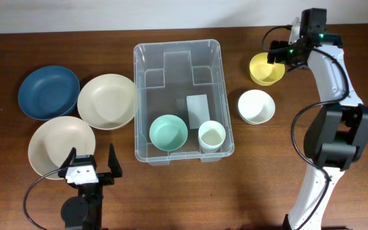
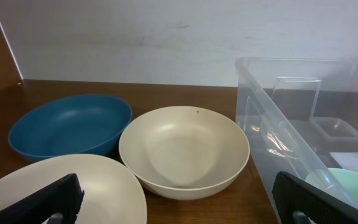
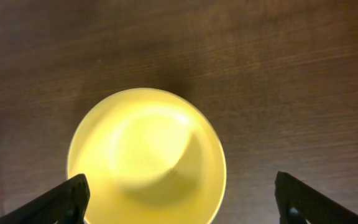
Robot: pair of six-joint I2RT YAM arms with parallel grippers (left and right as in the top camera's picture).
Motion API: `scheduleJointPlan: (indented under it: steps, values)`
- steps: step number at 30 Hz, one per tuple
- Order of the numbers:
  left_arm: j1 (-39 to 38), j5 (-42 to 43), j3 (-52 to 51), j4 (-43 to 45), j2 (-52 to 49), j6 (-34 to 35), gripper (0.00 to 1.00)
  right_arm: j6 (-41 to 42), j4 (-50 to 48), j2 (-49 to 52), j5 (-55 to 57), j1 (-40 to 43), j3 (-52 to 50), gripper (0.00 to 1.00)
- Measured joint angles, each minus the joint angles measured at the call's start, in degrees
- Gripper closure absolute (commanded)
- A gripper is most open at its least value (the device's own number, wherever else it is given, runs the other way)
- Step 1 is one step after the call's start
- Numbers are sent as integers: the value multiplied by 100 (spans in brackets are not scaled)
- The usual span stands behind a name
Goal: Pack container
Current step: 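Move the right gripper back right over the yellow bowl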
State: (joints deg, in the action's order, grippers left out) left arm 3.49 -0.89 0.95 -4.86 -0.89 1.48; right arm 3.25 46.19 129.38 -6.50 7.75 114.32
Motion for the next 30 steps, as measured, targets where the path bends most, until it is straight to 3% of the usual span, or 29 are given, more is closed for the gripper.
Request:
scheduleJointPlan:
  steps: [9, 16, 24, 30]
  values:
    - [0, 0, 0, 0, 0, 0, 0, -2, -192, 520, 22, 2, 0, 13]
    - [0, 0, 0, 0, 0, 0, 0, 7, -258, 866, 61, 11, -2, 45]
    - [0, 0, 0, 0, 0, 0, 0, 92, -181, 881, 289, 70, 0, 95]
    - [0, 0, 0, 0, 0, 0, 0, 240, -122, 881, 476, 190, 0, 96]
